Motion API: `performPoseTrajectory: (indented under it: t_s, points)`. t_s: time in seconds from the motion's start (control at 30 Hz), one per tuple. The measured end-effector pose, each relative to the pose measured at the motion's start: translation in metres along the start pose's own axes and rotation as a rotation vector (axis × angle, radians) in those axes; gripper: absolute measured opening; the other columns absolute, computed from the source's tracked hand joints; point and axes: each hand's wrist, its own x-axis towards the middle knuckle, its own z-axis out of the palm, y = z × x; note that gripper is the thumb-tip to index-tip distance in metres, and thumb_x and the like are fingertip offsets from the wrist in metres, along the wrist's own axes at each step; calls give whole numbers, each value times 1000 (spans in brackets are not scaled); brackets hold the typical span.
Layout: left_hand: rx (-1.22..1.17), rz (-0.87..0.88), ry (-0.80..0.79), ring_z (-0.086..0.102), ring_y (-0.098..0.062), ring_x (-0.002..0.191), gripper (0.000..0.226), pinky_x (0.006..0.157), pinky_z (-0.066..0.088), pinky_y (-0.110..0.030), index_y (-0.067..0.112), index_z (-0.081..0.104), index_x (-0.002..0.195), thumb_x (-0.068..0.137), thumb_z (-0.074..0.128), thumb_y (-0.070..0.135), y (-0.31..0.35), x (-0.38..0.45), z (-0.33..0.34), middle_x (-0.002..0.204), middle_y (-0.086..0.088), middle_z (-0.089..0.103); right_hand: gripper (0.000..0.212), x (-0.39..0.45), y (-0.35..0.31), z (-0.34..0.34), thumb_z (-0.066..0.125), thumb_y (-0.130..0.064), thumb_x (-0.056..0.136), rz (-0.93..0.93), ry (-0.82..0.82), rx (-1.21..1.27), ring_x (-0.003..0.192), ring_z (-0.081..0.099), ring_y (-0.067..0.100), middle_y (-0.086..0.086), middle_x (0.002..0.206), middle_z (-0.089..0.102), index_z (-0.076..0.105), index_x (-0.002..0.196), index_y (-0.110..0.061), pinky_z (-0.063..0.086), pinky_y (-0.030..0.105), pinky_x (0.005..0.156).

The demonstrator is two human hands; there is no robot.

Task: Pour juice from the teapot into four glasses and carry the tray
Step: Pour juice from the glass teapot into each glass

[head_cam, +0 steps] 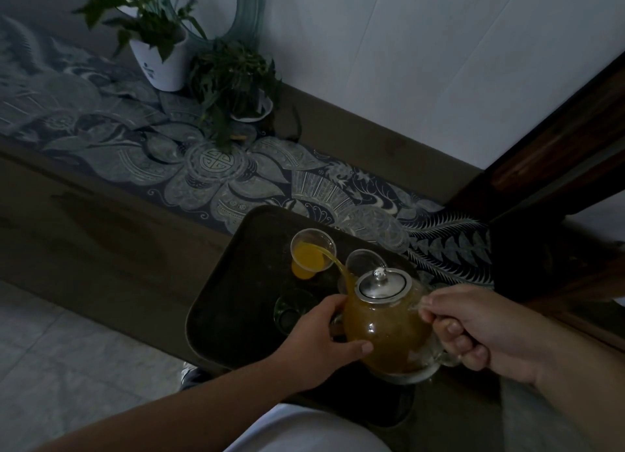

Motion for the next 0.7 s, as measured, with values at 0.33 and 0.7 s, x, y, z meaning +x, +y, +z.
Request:
performPoseTrajectory:
  t_s: [0.33, 0.7]
  points:
    - [-7, -7, -3, 60, -9, 122, 72, 101, 54, -42, 44, 45, 132, 70, 81, 42, 1, -1, -1, 132, 14, 58, 32, -4, -5, 1, 51, -27, 95, 4, -13, -1, 40, 30, 5, -5, 50, 38, 61, 67, -16, 20, 12, 33]
    - [-41, -17, -2, 62, -6, 118, 63, 99, 55, -37, 45, 47, 128, 78, 81, 30, 4, -3, 0, 130, 13, 60, 29, -8, -6, 1, 50, -27, 96, 2, -9, -8, 41, 31, 5, -5, 50, 39, 60, 73, -14, 20, 13, 33]
